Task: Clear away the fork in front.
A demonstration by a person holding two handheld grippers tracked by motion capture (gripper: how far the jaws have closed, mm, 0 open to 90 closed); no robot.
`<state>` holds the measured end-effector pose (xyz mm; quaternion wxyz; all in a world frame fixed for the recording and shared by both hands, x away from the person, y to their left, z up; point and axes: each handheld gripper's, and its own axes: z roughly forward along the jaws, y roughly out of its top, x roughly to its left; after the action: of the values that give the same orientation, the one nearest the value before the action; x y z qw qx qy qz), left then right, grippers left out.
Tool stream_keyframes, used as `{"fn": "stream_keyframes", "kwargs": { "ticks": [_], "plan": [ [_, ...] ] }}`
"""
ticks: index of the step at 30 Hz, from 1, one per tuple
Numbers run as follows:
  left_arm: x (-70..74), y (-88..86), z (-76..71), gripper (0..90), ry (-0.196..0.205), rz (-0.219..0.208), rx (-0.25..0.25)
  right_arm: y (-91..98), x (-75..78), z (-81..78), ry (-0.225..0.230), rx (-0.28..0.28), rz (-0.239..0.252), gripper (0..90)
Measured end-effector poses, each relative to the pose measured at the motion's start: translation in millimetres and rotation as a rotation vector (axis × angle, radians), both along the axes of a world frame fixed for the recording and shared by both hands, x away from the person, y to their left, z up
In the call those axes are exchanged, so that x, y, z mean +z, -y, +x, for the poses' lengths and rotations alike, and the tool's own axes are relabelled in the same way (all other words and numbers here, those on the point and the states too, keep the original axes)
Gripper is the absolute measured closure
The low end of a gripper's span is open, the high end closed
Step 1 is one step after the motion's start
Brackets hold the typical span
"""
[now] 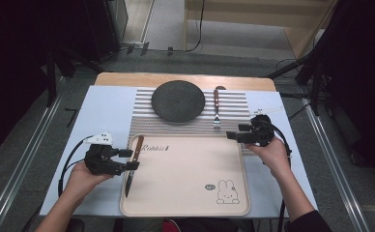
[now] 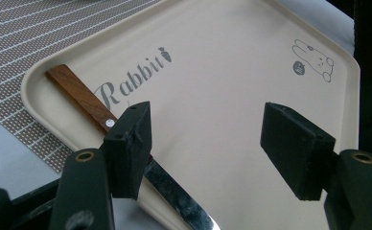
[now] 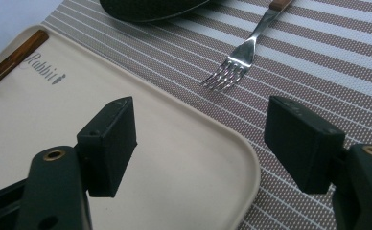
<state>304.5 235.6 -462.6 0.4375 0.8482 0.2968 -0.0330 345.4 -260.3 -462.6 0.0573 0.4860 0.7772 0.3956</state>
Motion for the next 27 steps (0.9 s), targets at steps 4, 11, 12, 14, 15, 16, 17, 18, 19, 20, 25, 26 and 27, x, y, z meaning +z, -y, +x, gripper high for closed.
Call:
{"fn": "stream_keyframes", "kwargs": {
  "ticks": [4,11,12,14,15,16,17,18,19,20,25,26,27],
  "plan": [
    [0.0,-0.2,0.8,34.9,-0.002,-0.008,0.004,0.1,1.8,6.1,-0.006,0.003,0.005,25.8],
    [0.3,-0.6,0.9,34.8,0.001,-0.014,0.003,-0.2,4.7,23.0,-0.017,-0.019,0.005,25.8],
    [0.3,-0.7,0.8,34.9,0.001,-0.017,0.002,0.3,5.1,25.9,-0.021,-0.019,0.004,25.8],
    [0.8,-1.0,0.6,34.9,0.003,-0.017,0.003,1.0,6.8,31.9,-0.026,-0.031,0.004,25.8],
    [0.7,-1.0,0.5,34.9,0.004,-0.019,0.005,0.9,7.1,34.9,-0.034,-0.031,0.011,25.8],
    [0.7,-0.9,0.6,34.9,0.004,-0.019,0.006,0.6,7.1,38.1,-0.042,-0.034,0.013,25.8],
    [0.6,-0.9,0.7,34.9,0.003,-0.018,0.005,0.1,7.0,41.2,-0.046,-0.037,0.006,25.8],
    [0.4,-0.7,0.8,34.8,0.003,-0.015,0.004,-0.4,6.9,44.3,-0.049,-0.039,-0.004,25.8],
    [0.3,-0.5,0.6,34.8,0.005,-0.011,0.004,-0.8,6.8,47.2,-0.051,-0.044,-0.008,25.8],
    [0.2,-0.2,0.5,34.9,0.006,-0.010,0.003,-1.2,6.6,50.2,-0.054,-0.047,-0.014,25.8],
    [0.3,-0.6,0.6,34.9,0.009,-0.012,0.007,-3.6,6.4,61.8,-0.065,-0.059,-0.035,25.9],
    [0.3,-0.6,0.5,34.8,0.010,-0.013,0.007,-3.9,6.2,63.4,-0.064,-0.064,-0.034,25.9],
    [0.3,-0.6,0.5,34.9,0.010,-0.013,0.007,-3.8,5.8,65.2,-0.060,-0.067,-0.038,25.9]
  ]
}}
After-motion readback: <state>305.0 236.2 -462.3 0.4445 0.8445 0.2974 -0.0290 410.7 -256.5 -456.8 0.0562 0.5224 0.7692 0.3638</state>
